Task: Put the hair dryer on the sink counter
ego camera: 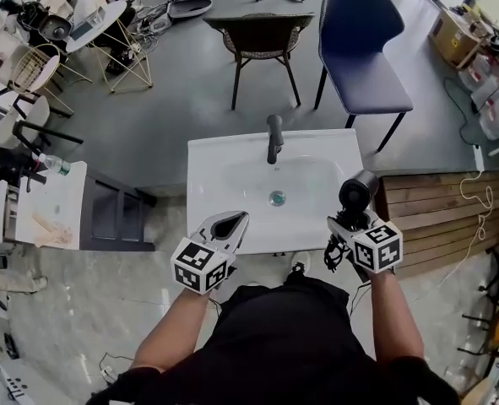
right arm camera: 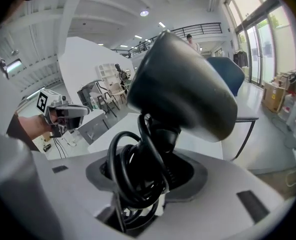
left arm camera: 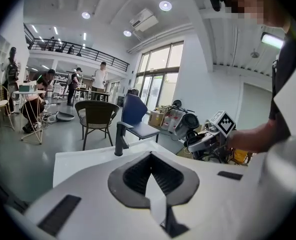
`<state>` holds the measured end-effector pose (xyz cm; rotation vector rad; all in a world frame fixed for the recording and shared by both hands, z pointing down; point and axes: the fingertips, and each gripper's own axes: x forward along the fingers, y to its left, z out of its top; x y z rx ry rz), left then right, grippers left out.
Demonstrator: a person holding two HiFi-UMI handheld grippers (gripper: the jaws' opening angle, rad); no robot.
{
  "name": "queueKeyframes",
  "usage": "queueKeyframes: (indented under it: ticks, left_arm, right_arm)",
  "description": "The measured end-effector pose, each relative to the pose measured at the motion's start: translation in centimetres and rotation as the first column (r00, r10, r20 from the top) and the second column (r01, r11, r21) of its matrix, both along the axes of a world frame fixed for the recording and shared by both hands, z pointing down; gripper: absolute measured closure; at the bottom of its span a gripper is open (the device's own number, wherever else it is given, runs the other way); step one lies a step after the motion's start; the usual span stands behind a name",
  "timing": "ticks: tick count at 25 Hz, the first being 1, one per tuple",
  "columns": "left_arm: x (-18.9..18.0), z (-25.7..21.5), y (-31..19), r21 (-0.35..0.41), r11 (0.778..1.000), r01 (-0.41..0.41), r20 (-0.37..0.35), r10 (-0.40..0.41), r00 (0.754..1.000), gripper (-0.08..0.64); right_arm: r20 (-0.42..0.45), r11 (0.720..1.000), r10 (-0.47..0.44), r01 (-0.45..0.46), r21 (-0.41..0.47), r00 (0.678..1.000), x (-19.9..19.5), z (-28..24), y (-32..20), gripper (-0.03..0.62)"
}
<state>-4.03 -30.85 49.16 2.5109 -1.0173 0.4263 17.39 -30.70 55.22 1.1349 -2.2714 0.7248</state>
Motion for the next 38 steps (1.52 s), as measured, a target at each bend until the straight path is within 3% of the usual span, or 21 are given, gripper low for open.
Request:
queueKeyframes:
  ticks: [10, 16, 23, 38]
  left_arm:
    - [2.5, 0.7, -5.0, 0.026, 0.993, 0.112, 0.068, -0.114, 0.991, 0.560]
    - [1.8, 1.7, -5.5, -0.026, 0.996, 0.081, 0.066, -0.079, 0.995, 0.560]
    - [0.1, 1.6, -7.2, -0.033, 0.999, 0.017, 0.061, -0.015, 0.998, 0.560]
    - [-3.5, 1.3, -8.9, -0.035, 0.998, 0.046, 0.067, -0.044, 0.997, 0.560]
  right_arm:
    - [-0.109, 0.985, -0.048, 0.029, -0.173, 0.993, 5.9, 6.5, -9.0, 0.383]
    - [-0.241, 0.962, -0.121, 0.054, -0.266, 0.963, 6.2, 9.5, -12.2, 0.383]
    - [-0.344, 0.936, -0.111, -0.018, -0.351, 0.933, 7.0, 13.1, -16.0, 0.383]
    - [-0.480, 0.933, -0.110, -0.076, -0.351, 0.871, 7.6, 16.0, -19.5, 0.379]
